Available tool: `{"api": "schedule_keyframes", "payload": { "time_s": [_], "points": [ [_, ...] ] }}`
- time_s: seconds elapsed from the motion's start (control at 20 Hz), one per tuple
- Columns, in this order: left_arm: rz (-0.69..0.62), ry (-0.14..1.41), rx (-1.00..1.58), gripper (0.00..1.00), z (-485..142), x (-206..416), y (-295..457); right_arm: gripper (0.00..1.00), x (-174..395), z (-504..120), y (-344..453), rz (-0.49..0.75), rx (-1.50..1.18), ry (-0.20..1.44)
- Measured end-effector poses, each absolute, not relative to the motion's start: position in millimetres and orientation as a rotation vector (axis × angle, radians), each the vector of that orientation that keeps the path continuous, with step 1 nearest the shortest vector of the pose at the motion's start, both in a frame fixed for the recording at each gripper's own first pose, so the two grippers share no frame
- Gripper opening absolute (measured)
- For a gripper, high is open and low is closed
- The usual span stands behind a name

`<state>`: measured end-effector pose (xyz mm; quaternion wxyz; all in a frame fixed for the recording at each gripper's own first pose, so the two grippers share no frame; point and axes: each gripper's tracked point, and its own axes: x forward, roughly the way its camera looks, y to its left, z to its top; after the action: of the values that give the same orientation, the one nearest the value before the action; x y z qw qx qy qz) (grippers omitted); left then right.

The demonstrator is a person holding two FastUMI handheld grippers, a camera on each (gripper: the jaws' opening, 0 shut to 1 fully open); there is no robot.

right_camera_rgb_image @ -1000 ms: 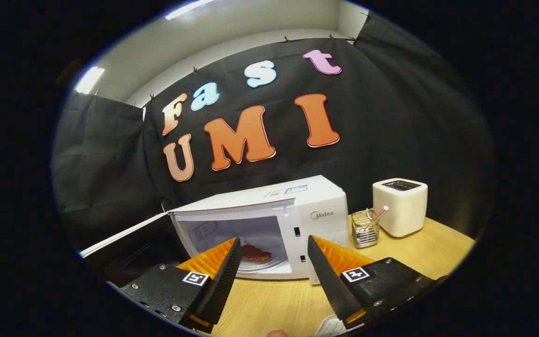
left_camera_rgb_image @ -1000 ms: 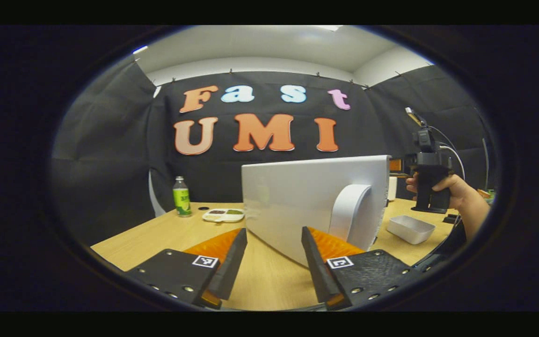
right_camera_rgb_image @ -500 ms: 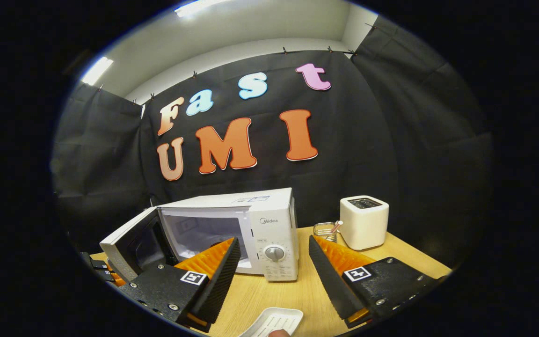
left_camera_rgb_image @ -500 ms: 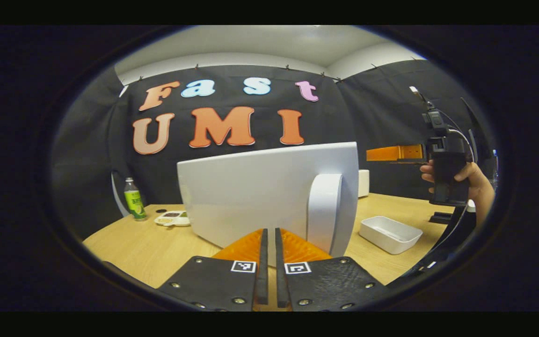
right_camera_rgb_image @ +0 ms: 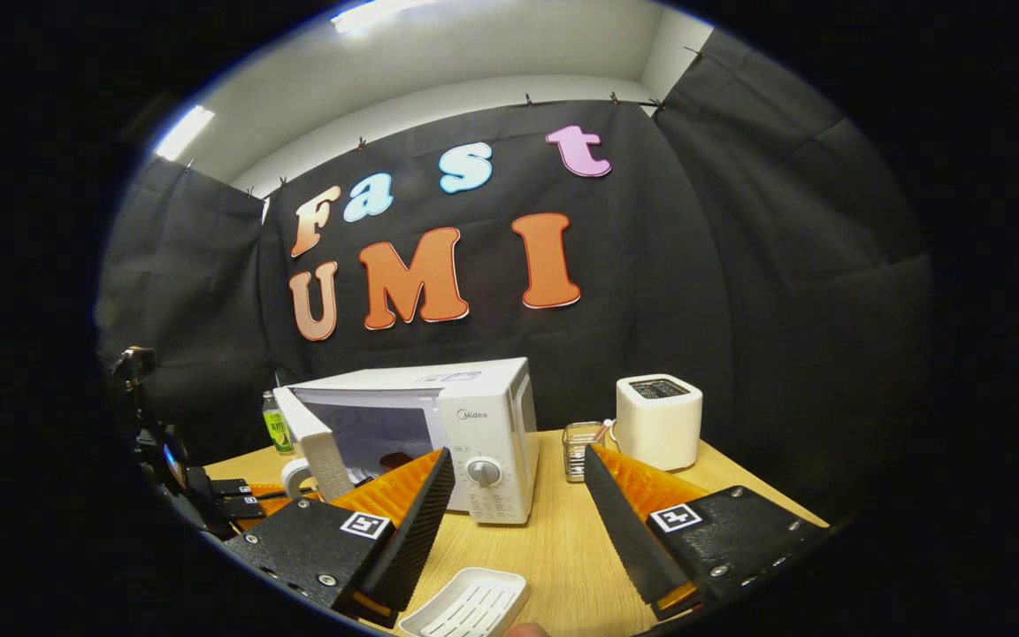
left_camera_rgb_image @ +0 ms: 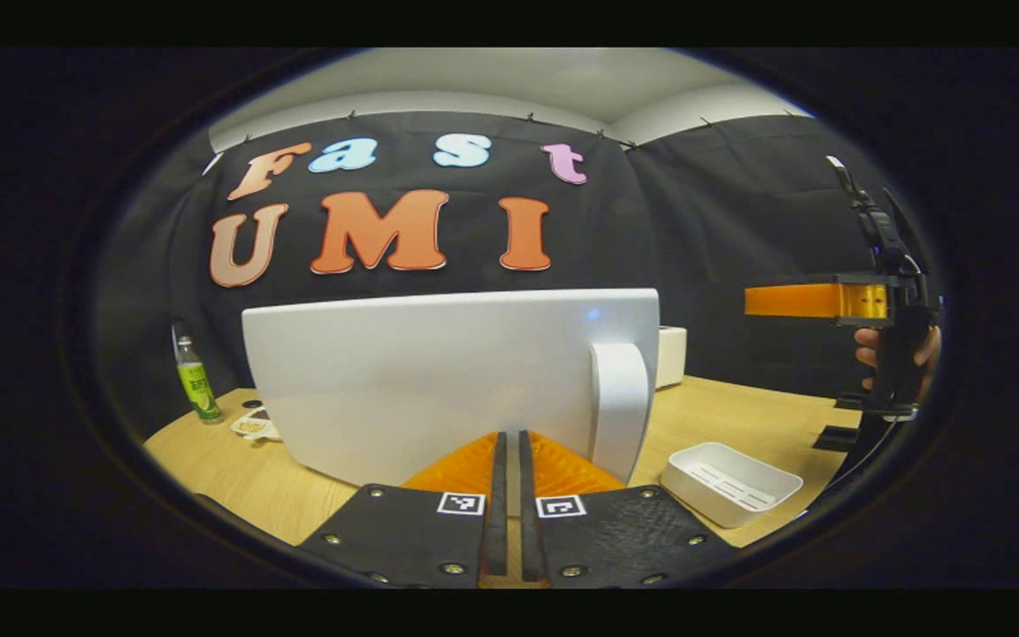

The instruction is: Open the microwave oven with the left hand, put the food in, and close the microwave oven.

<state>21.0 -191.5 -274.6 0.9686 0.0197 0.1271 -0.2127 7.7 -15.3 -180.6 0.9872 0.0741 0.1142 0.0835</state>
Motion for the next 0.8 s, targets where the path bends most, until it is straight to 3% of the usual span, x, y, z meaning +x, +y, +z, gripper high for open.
{"api": "schedule_keyframes", "payload": {
  "time_s": [0.8],
  "points": [
    [-0.356,0.305,0.073,0.06,-320,129,-224,0.92,3,-189,-39,0.144,0.098,0.268]
  ]
}}
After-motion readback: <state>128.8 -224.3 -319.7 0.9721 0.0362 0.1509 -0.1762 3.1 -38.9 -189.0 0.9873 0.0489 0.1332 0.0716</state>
